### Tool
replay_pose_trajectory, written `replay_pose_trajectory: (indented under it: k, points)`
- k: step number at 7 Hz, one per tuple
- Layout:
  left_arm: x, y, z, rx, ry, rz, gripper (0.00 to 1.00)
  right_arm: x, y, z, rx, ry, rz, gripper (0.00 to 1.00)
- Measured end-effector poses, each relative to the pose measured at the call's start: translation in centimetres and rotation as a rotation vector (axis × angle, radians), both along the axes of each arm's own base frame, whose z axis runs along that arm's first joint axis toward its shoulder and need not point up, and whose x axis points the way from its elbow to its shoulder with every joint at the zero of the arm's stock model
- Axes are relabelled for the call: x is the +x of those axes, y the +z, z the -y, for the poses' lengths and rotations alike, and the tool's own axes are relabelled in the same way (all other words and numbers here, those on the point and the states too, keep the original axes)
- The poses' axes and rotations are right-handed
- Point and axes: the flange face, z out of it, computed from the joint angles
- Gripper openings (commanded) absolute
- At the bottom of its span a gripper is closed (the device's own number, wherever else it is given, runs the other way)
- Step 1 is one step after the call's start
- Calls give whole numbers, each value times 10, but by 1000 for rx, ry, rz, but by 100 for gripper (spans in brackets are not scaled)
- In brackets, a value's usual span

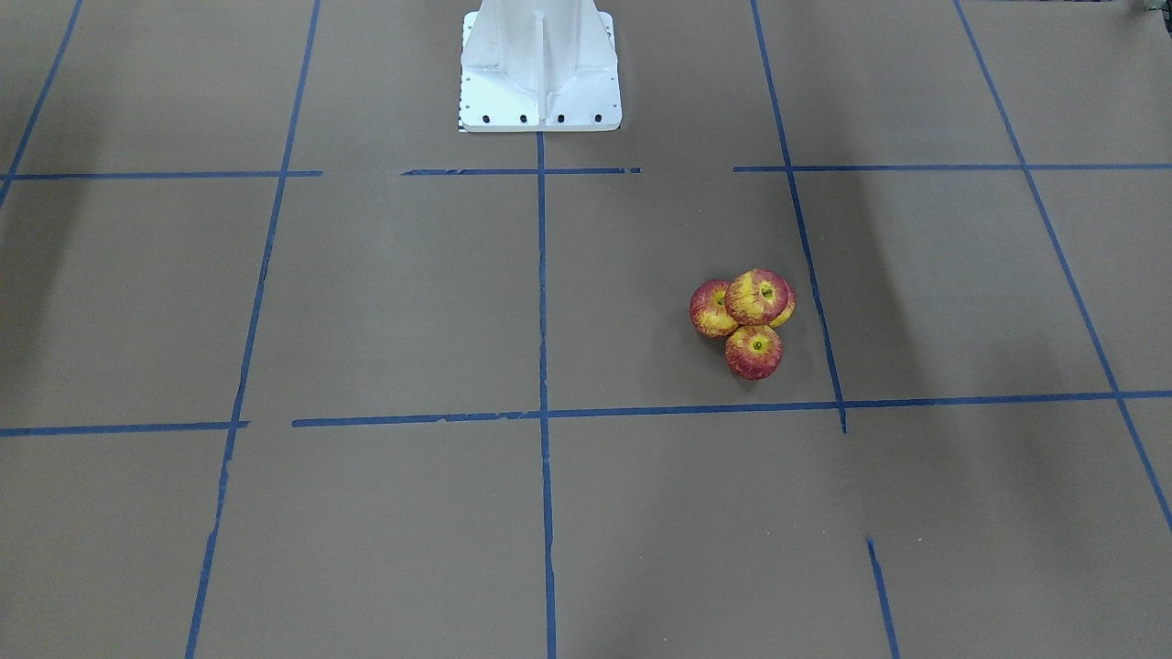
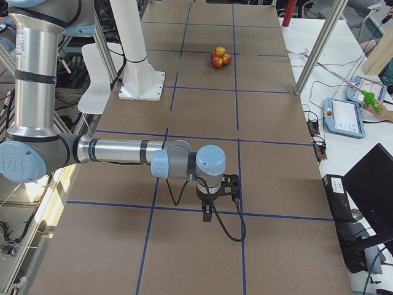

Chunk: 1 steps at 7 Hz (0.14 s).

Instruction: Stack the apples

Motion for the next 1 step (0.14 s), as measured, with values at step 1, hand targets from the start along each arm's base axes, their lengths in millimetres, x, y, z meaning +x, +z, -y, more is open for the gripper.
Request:
replay_pose_trajectory:
  k: [1]
  points:
    - [0, -1, 0, 1, 0, 0, 100, 0, 0, 0, 0, 0, 0, 100]
